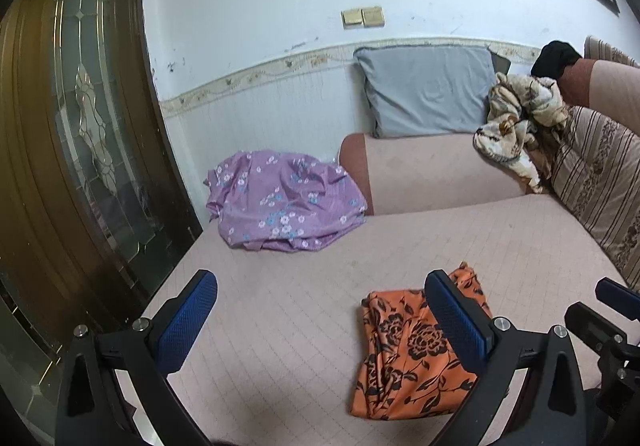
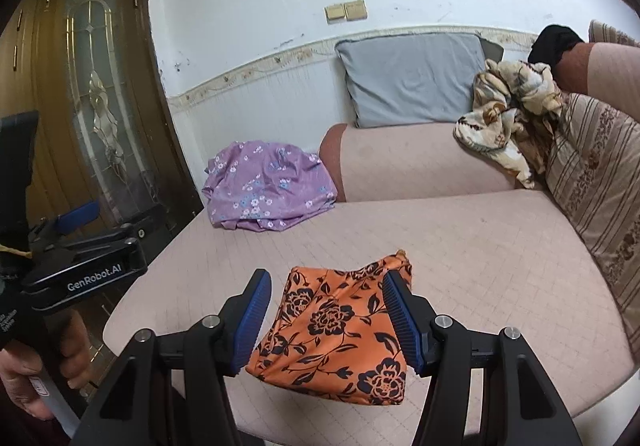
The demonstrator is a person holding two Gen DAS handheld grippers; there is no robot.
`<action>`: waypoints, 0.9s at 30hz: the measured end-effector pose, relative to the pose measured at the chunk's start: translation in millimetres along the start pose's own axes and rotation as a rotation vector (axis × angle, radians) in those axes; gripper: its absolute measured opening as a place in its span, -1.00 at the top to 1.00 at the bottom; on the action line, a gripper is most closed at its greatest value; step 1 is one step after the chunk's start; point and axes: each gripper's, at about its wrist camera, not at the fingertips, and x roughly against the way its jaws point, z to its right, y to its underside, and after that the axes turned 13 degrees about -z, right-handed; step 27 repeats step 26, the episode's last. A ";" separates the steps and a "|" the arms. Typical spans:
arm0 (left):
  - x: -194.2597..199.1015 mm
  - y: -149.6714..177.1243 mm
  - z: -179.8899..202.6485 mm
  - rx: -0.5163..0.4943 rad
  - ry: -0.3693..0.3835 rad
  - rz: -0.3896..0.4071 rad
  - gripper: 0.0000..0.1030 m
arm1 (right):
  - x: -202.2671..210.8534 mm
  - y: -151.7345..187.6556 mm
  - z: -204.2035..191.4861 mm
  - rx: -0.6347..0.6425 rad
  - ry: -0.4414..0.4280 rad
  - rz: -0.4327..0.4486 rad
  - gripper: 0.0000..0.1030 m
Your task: Fold small clothes
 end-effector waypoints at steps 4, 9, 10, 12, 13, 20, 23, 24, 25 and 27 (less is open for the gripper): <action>-12.2 1.8 -2.2 -0.002 0.003 -0.017 -1.00 | -6.6 2.6 -2.9 0.010 0.018 -0.015 -0.19; -24.8 0.5 -1.4 -0.017 0.035 -0.041 -1.00 | -13.8 5.5 -0.3 0.010 0.031 -0.028 -0.19; -26.5 0.4 -1.7 -0.021 0.042 -0.042 -1.00 | -15.6 5.9 1.5 0.002 0.029 -0.033 -0.19; -29.2 1.6 -2.4 -0.027 0.058 -0.038 -1.00 | -21.1 5.6 5.3 -0.010 0.025 -0.044 -0.19; -31.1 2.4 -3.4 -0.028 0.068 -0.038 -1.00 | -24.7 5.4 6.4 -0.013 0.023 -0.052 -0.19; -68.6 4.2 -21.8 0.023 0.120 -0.098 -1.00 | -58.2 7.7 5.6 -0.010 0.020 -0.118 -0.19; -86.1 5.0 -31.8 0.070 0.144 -0.121 -1.00 | -79.6 8.3 8.7 -0.024 0.010 -0.155 -0.19; -91.6 5.4 -35.2 0.082 0.153 -0.124 -1.00 | -88.8 8.3 10.9 -0.032 0.001 -0.170 -0.19; -98.7 5.9 -39.3 0.095 0.158 -0.128 -1.00 | -98.5 7.8 14.8 -0.041 -0.007 -0.184 -0.19; -109.4 6.0 -44.5 0.111 0.150 -0.140 -1.00 | -104.4 6.6 19.1 -0.047 -0.008 -0.191 -0.19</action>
